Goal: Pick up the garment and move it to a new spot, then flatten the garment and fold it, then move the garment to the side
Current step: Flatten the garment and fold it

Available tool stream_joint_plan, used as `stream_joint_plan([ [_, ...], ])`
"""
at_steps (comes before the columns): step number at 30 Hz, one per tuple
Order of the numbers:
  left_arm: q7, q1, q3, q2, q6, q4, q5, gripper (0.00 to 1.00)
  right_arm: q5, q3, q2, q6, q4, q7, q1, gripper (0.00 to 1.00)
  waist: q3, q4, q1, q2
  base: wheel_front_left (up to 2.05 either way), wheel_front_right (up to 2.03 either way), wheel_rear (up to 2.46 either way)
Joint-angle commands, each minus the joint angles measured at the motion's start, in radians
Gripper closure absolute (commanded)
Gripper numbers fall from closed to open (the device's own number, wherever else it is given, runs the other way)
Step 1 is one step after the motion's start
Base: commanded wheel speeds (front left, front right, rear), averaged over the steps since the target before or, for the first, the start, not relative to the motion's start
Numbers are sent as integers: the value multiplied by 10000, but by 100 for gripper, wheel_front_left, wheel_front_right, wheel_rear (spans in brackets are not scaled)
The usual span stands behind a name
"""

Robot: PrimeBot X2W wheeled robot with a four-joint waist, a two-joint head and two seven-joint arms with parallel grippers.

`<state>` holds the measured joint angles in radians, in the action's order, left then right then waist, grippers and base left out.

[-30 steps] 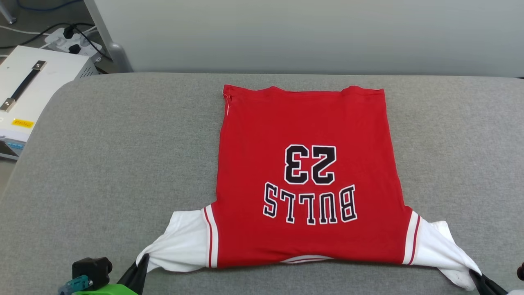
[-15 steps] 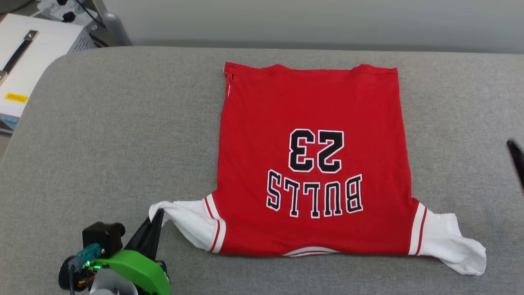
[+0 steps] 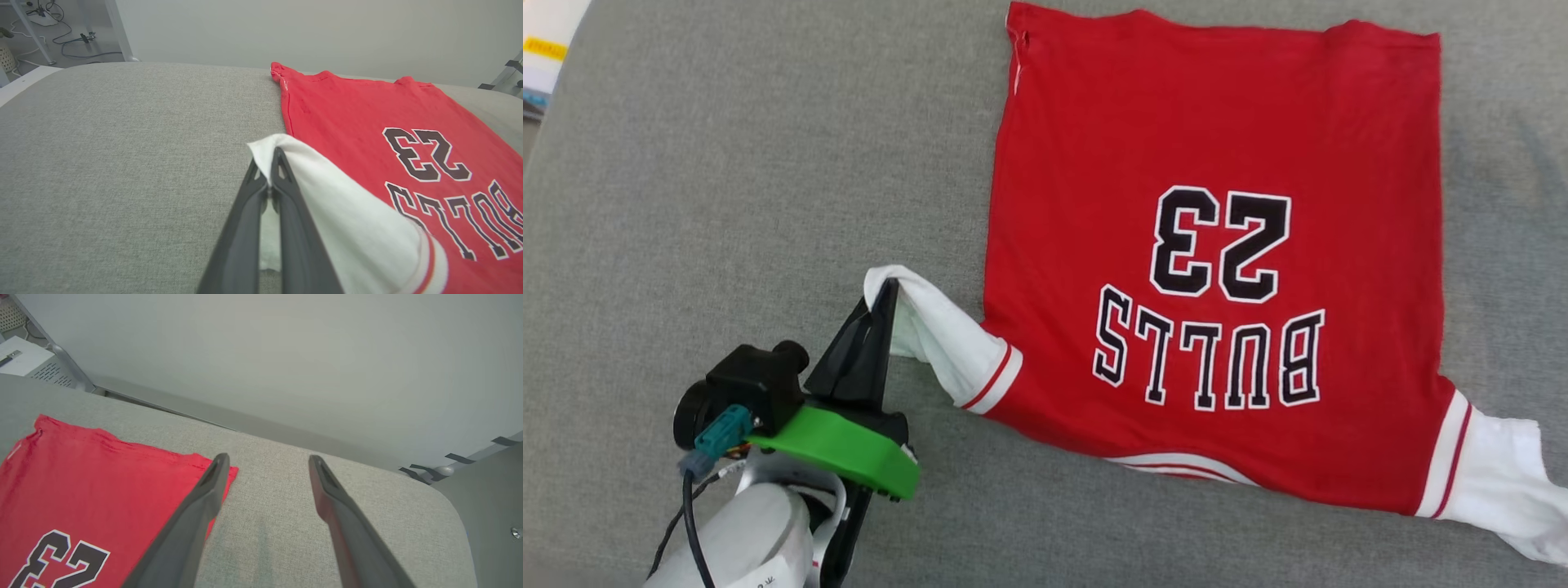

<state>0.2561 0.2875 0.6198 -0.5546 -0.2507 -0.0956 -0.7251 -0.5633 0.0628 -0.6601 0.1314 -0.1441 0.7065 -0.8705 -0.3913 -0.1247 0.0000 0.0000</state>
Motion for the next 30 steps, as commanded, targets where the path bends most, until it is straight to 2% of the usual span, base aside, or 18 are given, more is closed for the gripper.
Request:
stream_joint_plan([
  [1, 55, 260, -71, 111, 20, -98, 182, 100, -158, 377, -35, -7, -392, 820, -513, 0, -1119, -709, 0, 0, 0, 0, 0],
  [6, 55, 571, -239, 444, 158, -354, 611, 100, -263, 1015, 227, -7, -1811, 3173, -2231, 0, -1777, -989, 0, 0, 0, 0, 0],
  [10, 56, 788, -346, 747, 358, -458, 895, 100, 217, 1285, 280, -7, -2641, 3997, -3014, 0, -2230, -1243, 0, 0, 0, 0, 0],
  [17, 56, 988, -531, 1106, 705, -458, 1318, 100, 842, 1323, 667, -7, -3586, 4133, -3448, 0, -2788, -1494, 0, 0, 0, 0, 0],
  [25, 56, 907, -860, 1393, 1037, -234, 1554, 100, 894, 1539, 702, -7, -4266, 4307, -2313, 0, -2779, -1499, 0, 0, 0, 0, 0],
  [26, 56, 887, -906, 1416, 1095, -195, 1567, 100, 881, 1542, 672, -7, -4248, 4312, -2238, 80, -2751, -1495, 0, 0, 0, 0, 0],
  [27, 56, 871, -946, 1425, 1131, -159, 1588, 100, 856, 1586, 657, -7, -4188, 4308, -2204, 100, -2722, -1483, 0, 0, 0, 0, 0],
  [30, 56, 789, -1070, 1425, 1218, 0, 1652, 100, 797, 1633, 660, -7, -3939, 4004, -2290, 100, -2573, -1380, 0, 0, 0, 0, 0],
])
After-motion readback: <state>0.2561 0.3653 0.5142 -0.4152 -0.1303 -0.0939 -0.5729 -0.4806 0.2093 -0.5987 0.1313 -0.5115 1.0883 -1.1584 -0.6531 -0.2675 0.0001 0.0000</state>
